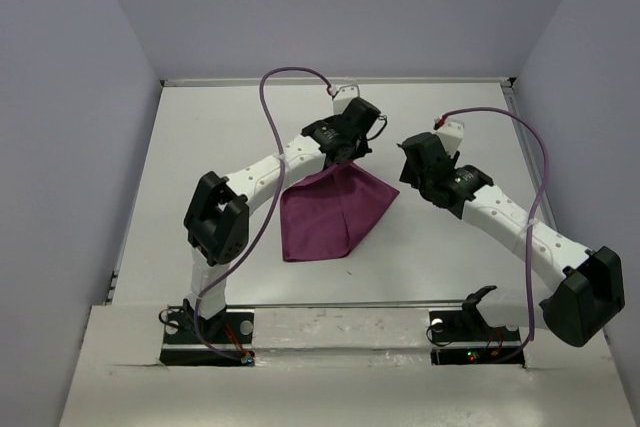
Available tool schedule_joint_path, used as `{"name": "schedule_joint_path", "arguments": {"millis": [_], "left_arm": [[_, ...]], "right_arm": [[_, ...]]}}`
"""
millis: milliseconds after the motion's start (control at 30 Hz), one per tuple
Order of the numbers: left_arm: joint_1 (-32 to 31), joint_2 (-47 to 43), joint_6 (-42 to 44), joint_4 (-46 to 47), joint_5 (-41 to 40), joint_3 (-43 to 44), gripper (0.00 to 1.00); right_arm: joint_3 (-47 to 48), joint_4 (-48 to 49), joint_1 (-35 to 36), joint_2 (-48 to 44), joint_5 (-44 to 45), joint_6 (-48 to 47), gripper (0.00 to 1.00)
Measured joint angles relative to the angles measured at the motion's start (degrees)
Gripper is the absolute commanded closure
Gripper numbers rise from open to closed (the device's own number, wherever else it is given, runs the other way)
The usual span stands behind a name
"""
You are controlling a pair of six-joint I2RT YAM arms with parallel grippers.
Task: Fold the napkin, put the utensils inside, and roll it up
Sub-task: Fold the napkin at the center of the board.
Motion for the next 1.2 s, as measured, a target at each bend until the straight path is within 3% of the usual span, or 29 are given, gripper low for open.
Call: {"name": "schedule_joint_path", "arguments": {"millis": [567,1200], "left_arm": [[-1.7,0.4,-0.8,0.0,1.2,0.1,1.00],[-2.8,8.6,-1.6,-0.5,2.2,2.8,1.00]], "right_arm": [[-2.1,-0.1,0.0,-1.2,1.1,0.2,0.39],[-3.7,-0.2,0.0,-4.3,1.7,1.0,0.36]]}}
